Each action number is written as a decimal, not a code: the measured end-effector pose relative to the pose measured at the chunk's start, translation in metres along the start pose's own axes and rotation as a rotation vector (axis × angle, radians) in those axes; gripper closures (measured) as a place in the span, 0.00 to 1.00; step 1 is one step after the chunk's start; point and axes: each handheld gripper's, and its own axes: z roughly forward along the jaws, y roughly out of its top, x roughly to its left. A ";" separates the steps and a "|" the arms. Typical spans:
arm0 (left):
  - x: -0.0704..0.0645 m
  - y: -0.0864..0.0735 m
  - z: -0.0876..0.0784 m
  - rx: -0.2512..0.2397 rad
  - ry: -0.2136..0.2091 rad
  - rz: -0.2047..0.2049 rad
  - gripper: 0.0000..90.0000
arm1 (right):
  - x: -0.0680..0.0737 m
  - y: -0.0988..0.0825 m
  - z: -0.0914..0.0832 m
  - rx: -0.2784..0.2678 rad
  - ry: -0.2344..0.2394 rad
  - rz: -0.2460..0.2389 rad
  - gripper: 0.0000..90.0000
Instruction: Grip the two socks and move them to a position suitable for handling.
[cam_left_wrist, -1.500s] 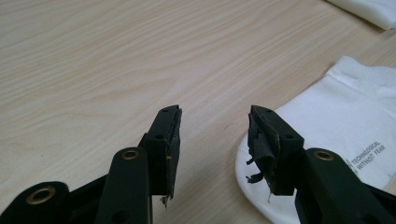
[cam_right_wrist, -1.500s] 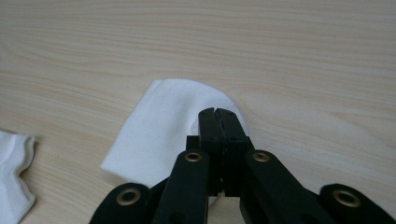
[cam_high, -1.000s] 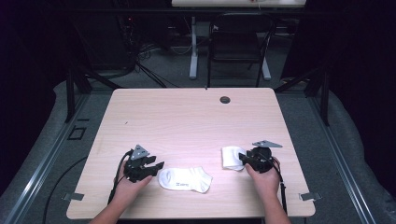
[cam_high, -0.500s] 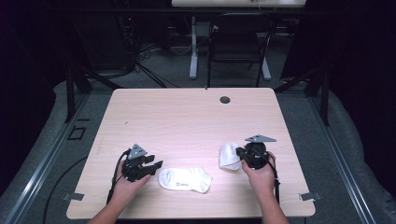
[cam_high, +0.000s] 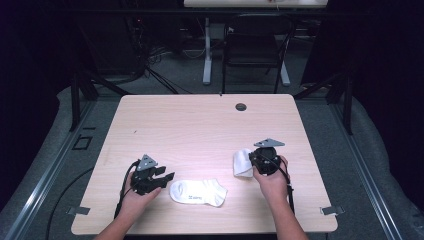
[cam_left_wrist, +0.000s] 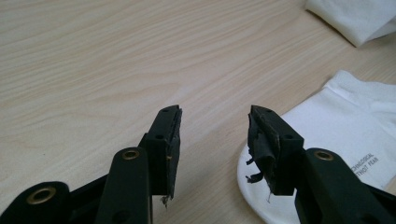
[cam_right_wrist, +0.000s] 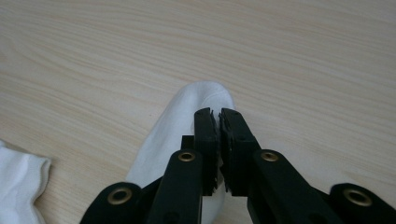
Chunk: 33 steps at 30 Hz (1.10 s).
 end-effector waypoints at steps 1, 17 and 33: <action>0.000 0.000 0.000 -0.002 0.002 -0.005 0.60 | 0.001 0.000 0.001 -0.001 -0.003 -0.011 0.95; 0.002 0.000 0.000 -0.002 0.003 -0.009 0.60 | -0.006 -0.018 0.019 0.077 -0.026 -0.068 0.95; 0.001 0.000 0.001 -0.004 0.001 -0.008 0.60 | 0.000 -0.003 0.004 -0.023 0.150 0.062 0.96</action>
